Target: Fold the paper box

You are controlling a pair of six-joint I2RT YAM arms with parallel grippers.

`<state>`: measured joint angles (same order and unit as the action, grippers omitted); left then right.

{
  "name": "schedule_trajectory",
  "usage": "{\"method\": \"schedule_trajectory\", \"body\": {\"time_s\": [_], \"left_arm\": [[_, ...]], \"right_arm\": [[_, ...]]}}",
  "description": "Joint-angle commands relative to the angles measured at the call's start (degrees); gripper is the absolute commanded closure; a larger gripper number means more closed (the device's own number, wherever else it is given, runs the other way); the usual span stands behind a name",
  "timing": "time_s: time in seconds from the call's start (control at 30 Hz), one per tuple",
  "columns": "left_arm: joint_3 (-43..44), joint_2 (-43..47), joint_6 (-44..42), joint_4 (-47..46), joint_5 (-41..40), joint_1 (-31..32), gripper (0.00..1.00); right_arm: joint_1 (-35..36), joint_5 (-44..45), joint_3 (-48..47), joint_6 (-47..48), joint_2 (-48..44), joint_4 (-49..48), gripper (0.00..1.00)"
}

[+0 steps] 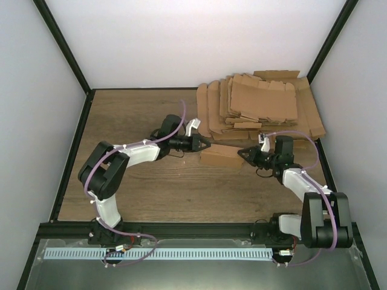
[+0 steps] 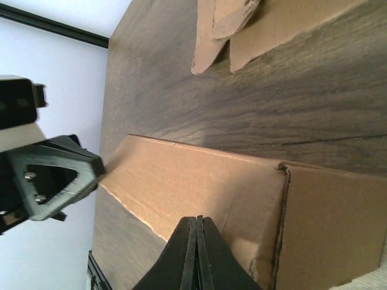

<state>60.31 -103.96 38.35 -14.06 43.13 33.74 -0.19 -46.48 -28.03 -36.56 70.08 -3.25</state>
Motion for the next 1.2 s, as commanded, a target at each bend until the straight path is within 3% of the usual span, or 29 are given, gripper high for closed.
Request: {"method": "schedule_trajectory", "body": {"time_s": [0.0,0.27,0.6,1.0,1.17], "left_arm": [[-4.0,-2.4,1.3,-5.7,0.6,-0.2,0.96],[-5.3,-2.0,1.2,-4.9,0.0,-0.2,0.96],[4.1,2.3,-3.1,6.8,-1.8,-0.3,0.96],[0.0,-5.0,-0.8,0.8,0.1,-0.3,0.96],[-1.2,-5.8,0.5,-1.4,1.6,-0.1,0.96]], "right_arm": [[-0.6,0.3,2.9,-0.8,1.6,-5.0,0.99],[-0.5,0.3,5.5,-1.7,2.4,-9.0,0.99],[-0.5,1.6,-1.1,1.9,-3.6,-2.7,0.99],[-0.6,-3.8,4.3,-1.9,7.9,-14.4,0.99],[-0.6,-3.9,1.5,-1.2,6.9,-11.0,0.99]]}}
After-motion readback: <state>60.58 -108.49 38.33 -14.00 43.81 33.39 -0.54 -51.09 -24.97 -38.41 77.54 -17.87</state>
